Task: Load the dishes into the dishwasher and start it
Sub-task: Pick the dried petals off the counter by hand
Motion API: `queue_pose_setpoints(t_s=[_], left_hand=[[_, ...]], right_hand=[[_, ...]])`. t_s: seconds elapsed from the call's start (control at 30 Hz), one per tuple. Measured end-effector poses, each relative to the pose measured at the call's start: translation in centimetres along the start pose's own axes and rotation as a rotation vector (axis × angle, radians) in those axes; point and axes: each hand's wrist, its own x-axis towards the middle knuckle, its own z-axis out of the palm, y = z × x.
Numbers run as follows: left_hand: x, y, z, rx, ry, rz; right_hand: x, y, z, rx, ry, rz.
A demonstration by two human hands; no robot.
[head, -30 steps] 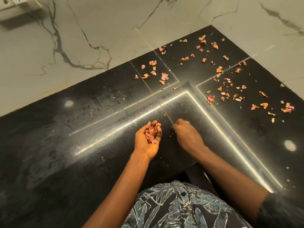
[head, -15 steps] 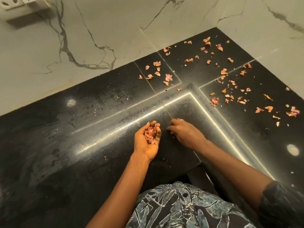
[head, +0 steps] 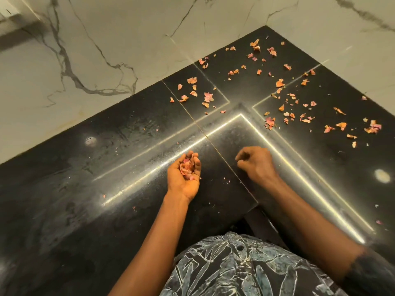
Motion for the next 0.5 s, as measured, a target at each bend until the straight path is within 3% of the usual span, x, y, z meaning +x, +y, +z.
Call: queue_pose_setpoints(t_s=[0.17,0.33,0.5], left_hand=[[0.3,1.2,-0.4,0.034,0.036,0.043],[0.2,0.4,-1.1,0.036,-0.064,-0.042],[-1.4,0.6,-1.0,0.004,0.019,0.031]], right_hand=[[-2.9,-6.6,-0.2,0.274,-0.13,-0.196],[-3.9,-11.0,3.2,0.246,-0.304,-0.447],[-1.6,-9.4,2.0,0.353,-0.222,-0.347]])
